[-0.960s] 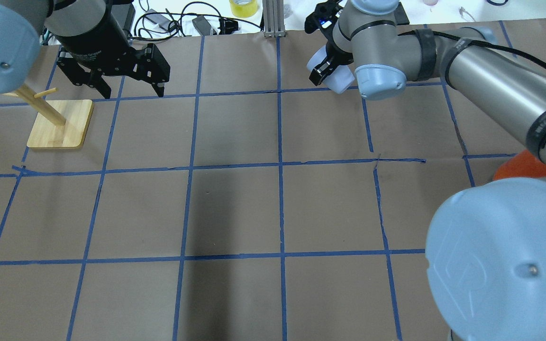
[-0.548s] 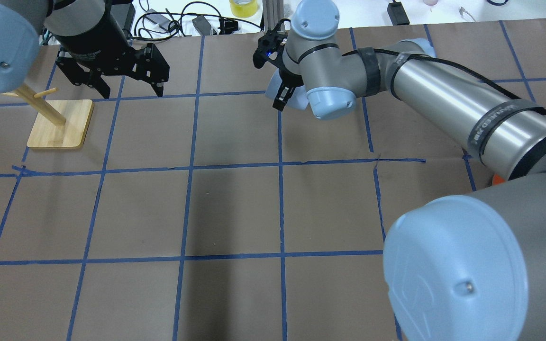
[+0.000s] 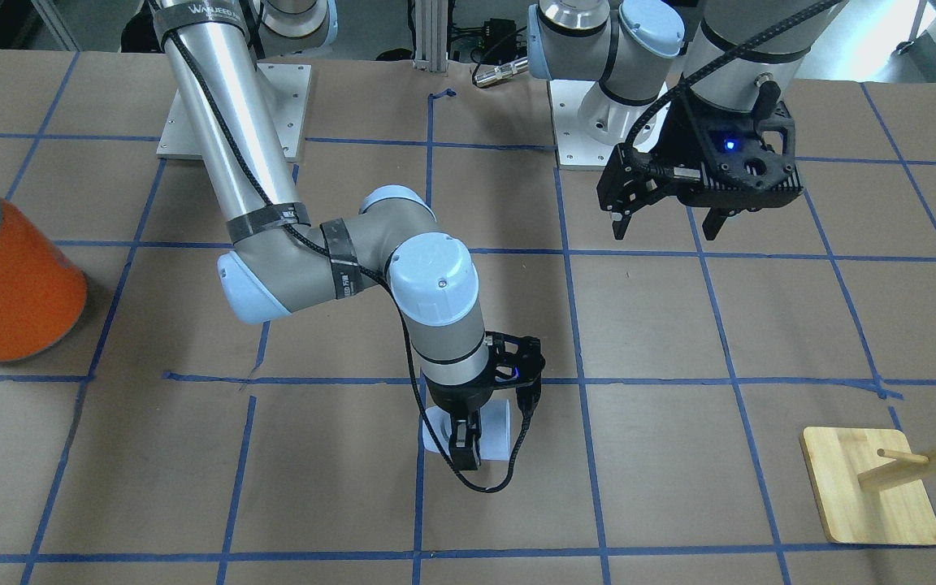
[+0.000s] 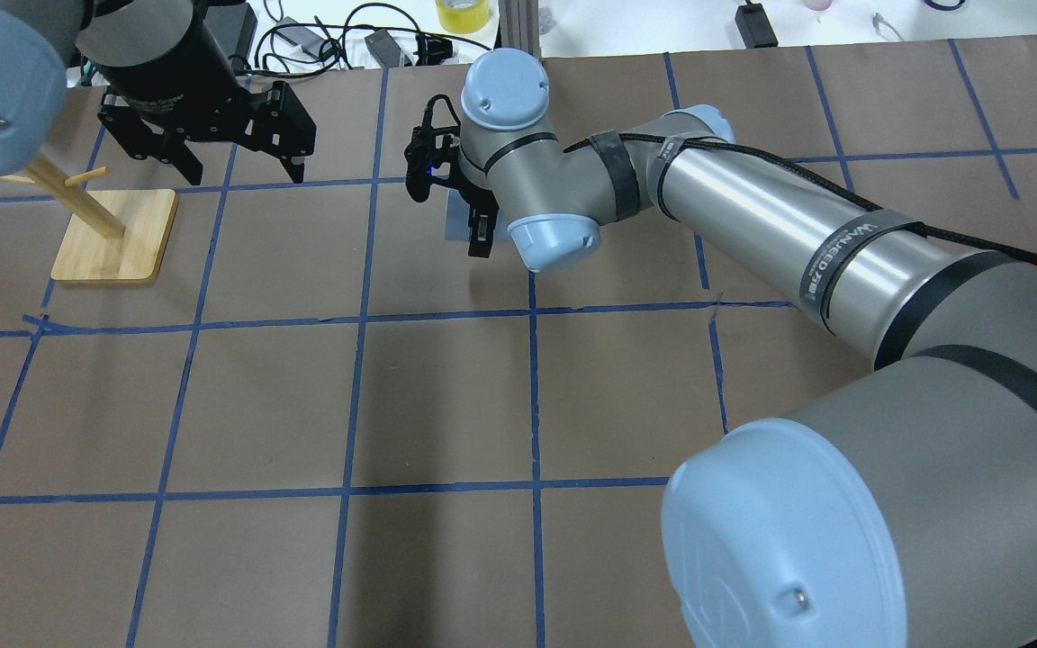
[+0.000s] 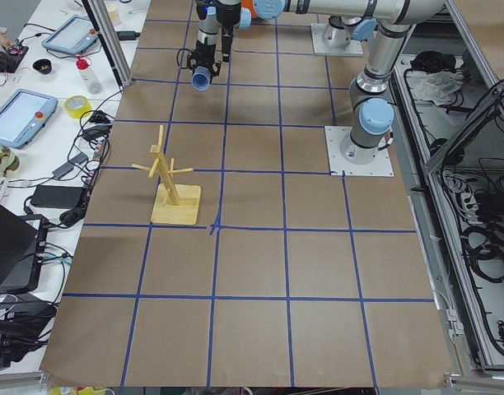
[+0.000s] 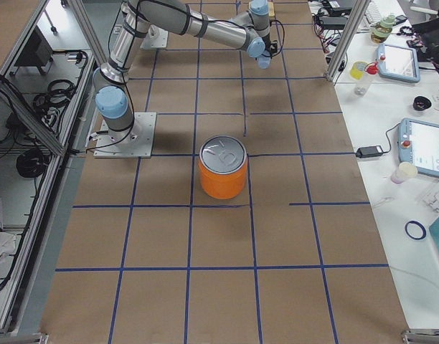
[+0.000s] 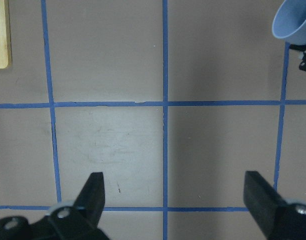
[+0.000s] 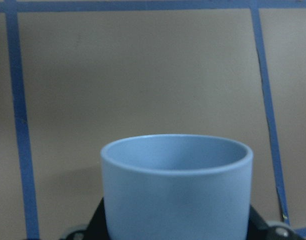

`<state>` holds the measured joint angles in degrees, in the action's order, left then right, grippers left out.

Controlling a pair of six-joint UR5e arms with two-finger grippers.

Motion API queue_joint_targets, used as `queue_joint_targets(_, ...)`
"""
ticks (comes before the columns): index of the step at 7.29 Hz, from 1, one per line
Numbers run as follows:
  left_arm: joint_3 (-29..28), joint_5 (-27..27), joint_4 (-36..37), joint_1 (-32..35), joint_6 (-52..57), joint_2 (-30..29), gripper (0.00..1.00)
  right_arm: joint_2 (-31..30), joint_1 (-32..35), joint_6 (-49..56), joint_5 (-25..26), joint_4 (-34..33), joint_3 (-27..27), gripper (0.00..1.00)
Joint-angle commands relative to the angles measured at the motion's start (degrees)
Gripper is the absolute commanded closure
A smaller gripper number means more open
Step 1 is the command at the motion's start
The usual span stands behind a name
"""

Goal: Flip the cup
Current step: 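Lift the cup with the right gripper and carry it toward the table center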

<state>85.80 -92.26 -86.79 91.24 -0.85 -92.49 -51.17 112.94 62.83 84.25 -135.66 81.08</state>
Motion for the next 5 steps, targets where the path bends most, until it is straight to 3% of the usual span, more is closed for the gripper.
queue_joint_targets(1, 0.07, -0.02, -0.4, 0.08, 0.06, 0.12, 0.0, 0.9, 1.76, 3.94, -1.81, -0.13, 0.21, 0.84)
queue_joint_targets(3, 0.07, -0.02, -0.4, 0.08, 0.06, 0.12, 0.0, 1.24, 1.85, 4.31, -1.89, 0.14, 0.83, 0.8)
queue_joint_targets(5, 0.15, 0.41, -0.75, 0.08, 0.23, 0.21, 0.0, 1.33, 2.11, 4.31, -1.9, 0.31, 1.88, 0.7)
